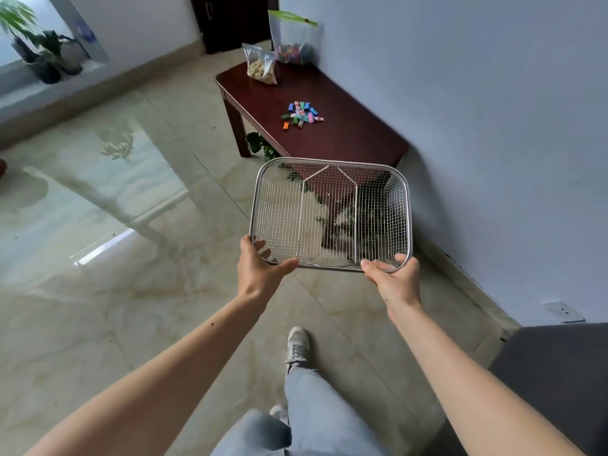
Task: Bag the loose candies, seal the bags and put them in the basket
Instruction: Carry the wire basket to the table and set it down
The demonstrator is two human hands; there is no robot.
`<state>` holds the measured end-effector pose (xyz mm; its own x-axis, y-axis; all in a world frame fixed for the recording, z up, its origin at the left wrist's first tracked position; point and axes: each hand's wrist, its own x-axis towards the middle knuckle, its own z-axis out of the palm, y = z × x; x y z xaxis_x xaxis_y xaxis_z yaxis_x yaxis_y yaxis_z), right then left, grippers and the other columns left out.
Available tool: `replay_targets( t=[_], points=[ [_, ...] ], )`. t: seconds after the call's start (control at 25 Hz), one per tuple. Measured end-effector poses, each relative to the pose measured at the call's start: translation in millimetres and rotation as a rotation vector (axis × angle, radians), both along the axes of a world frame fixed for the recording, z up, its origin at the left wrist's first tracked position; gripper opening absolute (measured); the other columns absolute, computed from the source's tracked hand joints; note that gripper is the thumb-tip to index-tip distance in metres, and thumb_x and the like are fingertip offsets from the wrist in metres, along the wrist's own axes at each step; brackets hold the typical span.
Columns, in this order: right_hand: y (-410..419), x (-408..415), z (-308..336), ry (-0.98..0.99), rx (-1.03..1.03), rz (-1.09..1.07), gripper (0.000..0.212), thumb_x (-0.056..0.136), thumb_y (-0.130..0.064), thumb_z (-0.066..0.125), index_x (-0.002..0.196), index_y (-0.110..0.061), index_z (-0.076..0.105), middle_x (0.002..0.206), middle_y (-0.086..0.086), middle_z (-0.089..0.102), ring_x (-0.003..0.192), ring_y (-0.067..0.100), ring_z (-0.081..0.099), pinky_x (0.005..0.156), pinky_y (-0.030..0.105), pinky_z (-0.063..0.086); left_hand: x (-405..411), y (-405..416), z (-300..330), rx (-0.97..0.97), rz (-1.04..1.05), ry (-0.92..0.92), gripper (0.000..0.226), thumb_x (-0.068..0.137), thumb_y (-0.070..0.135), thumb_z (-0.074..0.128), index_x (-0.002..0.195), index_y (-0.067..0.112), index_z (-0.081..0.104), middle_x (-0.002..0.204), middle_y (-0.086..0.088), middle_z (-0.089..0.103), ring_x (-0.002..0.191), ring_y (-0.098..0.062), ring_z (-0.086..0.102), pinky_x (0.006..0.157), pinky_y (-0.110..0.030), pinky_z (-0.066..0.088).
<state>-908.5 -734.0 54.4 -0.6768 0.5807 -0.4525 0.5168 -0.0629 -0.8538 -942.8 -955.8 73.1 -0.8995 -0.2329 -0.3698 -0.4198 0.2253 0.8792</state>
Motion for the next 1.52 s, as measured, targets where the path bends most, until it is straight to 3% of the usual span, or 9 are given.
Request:
replay_targets(
  t=[0.16, 0.48, 0.76, 1.08, 1.2, 1.36, 1.52],
  points=[
    [0, -57, 4, -0.005, -0.015, -0.020, 0.064, 0.068, -0.004, 0.084, 0.109, -0.013, 0.036, 0.101, 0.024, 0.067, 0.081, 0.026, 0.065, 0.090, 0.052, 0.055, -58, 0, 1, -0.004, 0.005, -0.008, 0.076, 0.062, 0.017, 0.091, 0.118, 0.018, 0.041, 0.123, 0.001, 0.052, 0.113, -0.019, 0.058, 0.099, -0.046, 0.051],
    [-15, -140, -2, -0.017, -0.041, -0.076, 0.062, 0.070, -0.002, 0.083, 0.110, -0.010, 0.036, 0.100, 0.020, 0.065, 0.076, 0.022, 0.064, 0.087, 0.044, 0.056, -152, -14, -1, -0.021, -0.053, -0.057, 0.083, 0.062, 0.019, 0.091, 0.128, 0.013, 0.040, 0.131, -0.003, 0.054, 0.116, -0.019, 0.058, 0.099, -0.046, 0.051],
    [-50, -218, -18, 0.001, -0.103, -0.250, 0.064, 0.071, 0.001, 0.081, 0.114, -0.009, 0.035, 0.101, 0.024, 0.067, 0.082, 0.023, 0.066, 0.090, 0.051, 0.055, -262, -40, -6, -0.032, -0.214, -0.080, 0.082, 0.064, 0.017, 0.090, 0.129, 0.015, 0.039, 0.136, -0.003, 0.052, 0.120, -0.020, 0.056, 0.100, -0.046, 0.051],
    [-65, -281, -25, -0.016, -0.106, -0.403, 0.066, 0.067, -0.007, 0.085, 0.112, -0.015, 0.037, 0.084, 0.007, 0.066, 0.093, 0.028, 0.068, 0.093, 0.054, 0.053, -360, -39, -12, -0.088, -0.380, -0.100, 0.085, 0.065, 0.021, 0.090, 0.131, 0.012, 0.038, 0.137, -0.003, 0.052, 0.121, -0.020, 0.056, 0.099, -0.047, 0.051],
    [-58, -310, -29, -0.021, -0.121, -0.458, 0.067, 0.066, -0.010, 0.086, 0.113, -0.016, 0.037, 0.089, 0.011, 0.067, 0.092, 0.028, 0.069, 0.093, 0.053, 0.053, -401, -26, -16, -0.095, -0.440, -0.110, 0.075, 0.065, 0.018, 0.089, 0.122, 0.016, 0.040, 0.137, -0.004, 0.053, 0.120, -0.020, 0.056, 0.100, -0.046, 0.051],
    [-47, -350, -31, 0.001, -0.138, -0.514, 0.065, 0.070, -0.006, 0.084, 0.115, -0.014, 0.037, 0.101, 0.019, 0.066, 0.091, 0.026, 0.068, 0.092, 0.052, 0.054, -450, -6, -20, -0.078, -0.496, -0.113, 0.091, 0.066, 0.017, 0.088, 0.138, 0.014, 0.033, 0.142, -0.004, 0.048, 0.125, -0.020, 0.053, 0.100, -0.043, 0.051],
    [-39, -382, -30, -0.052, -0.116, -0.553, 0.067, 0.068, -0.012, 0.085, 0.115, -0.016, 0.038, 0.102, 0.014, 0.068, 0.096, 0.028, 0.069, 0.092, 0.049, 0.055, -493, 10, -25, -0.074, -0.557, -0.123, 0.094, 0.066, 0.016, 0.088, 0.140, 0.014, 0.031, 0.145, -0.006, 0.045, 0.126, -0.019, 0.052, 0.101, -0.045, 0.051]
  ],
)
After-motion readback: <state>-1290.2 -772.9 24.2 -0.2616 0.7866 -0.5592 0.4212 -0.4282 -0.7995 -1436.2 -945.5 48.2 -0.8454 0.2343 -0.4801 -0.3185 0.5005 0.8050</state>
